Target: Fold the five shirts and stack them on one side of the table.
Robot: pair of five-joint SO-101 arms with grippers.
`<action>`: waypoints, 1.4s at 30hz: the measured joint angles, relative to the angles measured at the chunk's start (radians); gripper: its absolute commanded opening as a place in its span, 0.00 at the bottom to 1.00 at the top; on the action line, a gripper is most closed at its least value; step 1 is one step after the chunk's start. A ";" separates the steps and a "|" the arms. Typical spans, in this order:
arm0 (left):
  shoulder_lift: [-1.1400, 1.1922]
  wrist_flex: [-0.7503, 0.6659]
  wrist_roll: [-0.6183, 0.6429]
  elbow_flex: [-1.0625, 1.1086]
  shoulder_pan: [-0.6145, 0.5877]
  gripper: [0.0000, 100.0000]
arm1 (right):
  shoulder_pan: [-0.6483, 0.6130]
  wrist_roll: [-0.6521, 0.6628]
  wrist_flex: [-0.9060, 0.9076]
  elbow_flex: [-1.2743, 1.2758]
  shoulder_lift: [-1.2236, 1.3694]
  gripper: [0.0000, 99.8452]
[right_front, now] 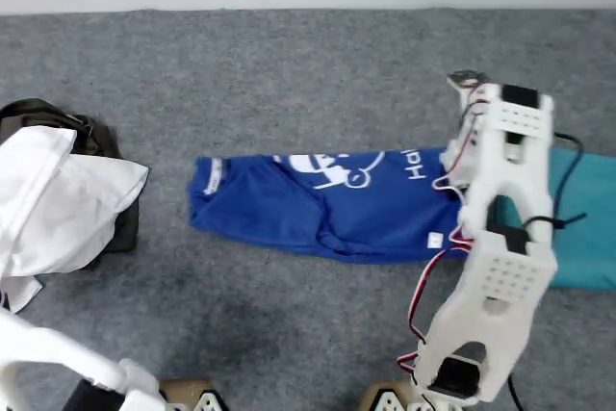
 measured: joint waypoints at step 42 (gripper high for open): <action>0.000 0.000 0.066 0.000 0.064 0.02 | -0.852 -0.091 -0.167 0.002 -0.169 0.01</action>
